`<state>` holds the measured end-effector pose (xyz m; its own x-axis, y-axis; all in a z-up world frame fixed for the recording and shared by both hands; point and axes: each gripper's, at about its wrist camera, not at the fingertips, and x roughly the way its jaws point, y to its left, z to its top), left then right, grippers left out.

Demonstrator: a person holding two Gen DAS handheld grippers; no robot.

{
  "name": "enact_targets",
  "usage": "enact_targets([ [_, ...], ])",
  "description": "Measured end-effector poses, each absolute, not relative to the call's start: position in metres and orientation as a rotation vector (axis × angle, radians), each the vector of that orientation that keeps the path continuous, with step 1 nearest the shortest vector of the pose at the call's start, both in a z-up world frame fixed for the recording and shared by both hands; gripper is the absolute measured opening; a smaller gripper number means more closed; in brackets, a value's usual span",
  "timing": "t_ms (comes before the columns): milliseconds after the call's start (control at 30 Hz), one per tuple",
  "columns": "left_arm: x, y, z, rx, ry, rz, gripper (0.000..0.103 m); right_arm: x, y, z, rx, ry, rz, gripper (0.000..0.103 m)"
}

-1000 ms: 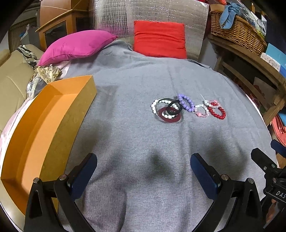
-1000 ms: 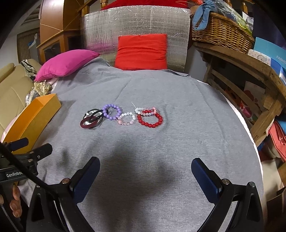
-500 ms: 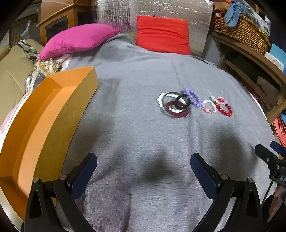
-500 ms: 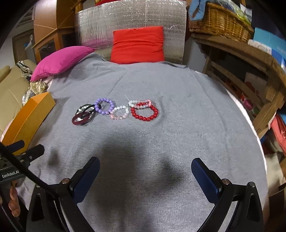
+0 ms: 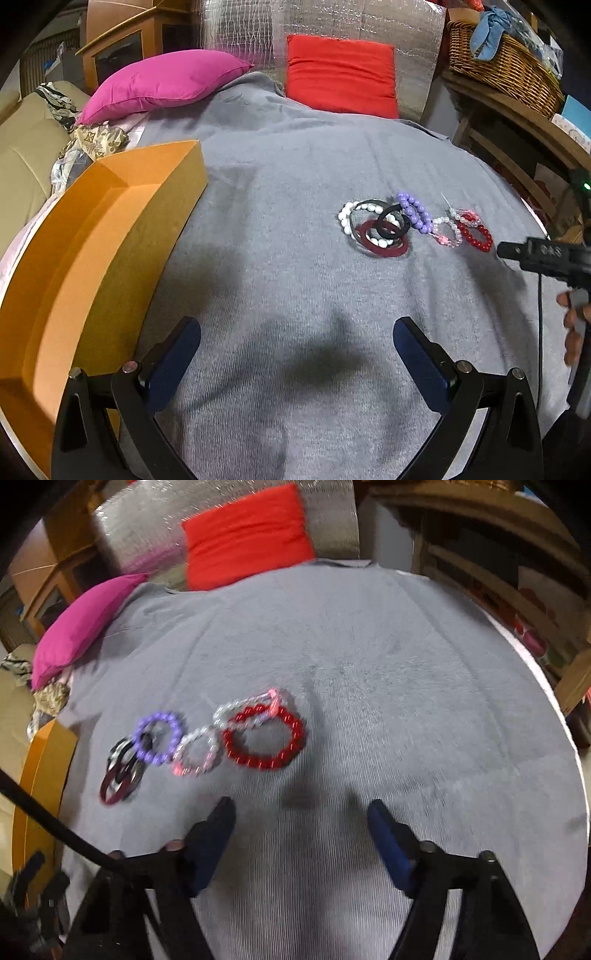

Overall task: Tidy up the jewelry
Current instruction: 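Reach the right tool to the red bead bracelet and grasp it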

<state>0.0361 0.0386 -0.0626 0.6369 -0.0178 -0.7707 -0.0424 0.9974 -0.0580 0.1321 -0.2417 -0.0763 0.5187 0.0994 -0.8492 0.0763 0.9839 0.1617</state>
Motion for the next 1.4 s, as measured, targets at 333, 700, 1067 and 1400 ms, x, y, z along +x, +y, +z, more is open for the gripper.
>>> enact_targets([
  [333, 0.045, 0.039, -0.068, -0.085, 0.89, 0.008, 0.103, 0.178, -0.24, -0.092, 0.263, 1.102, -0.033, 0.042],
  [700, 0.06, 0.015, -0.046, -0.045, 0.851, -0.05, 0.103, 0.155, -0.254, -0.088, 0.206, 1.121, 0.008, 0.01],
  [1067, 0.084, -0.033, -0.039, 0.033, 0.838, -0.137, 0.103, 0.08, -0.294, -0.045, 0.239, 0.989, 0.139, 0.01],
  [1400, 0.095, -0.072, -0.039, 0.08, 0.866, -0.215, 0.103, 0.06, -0.303, -0.031, 0.252, 0.959, 0.108, 0.01],
])
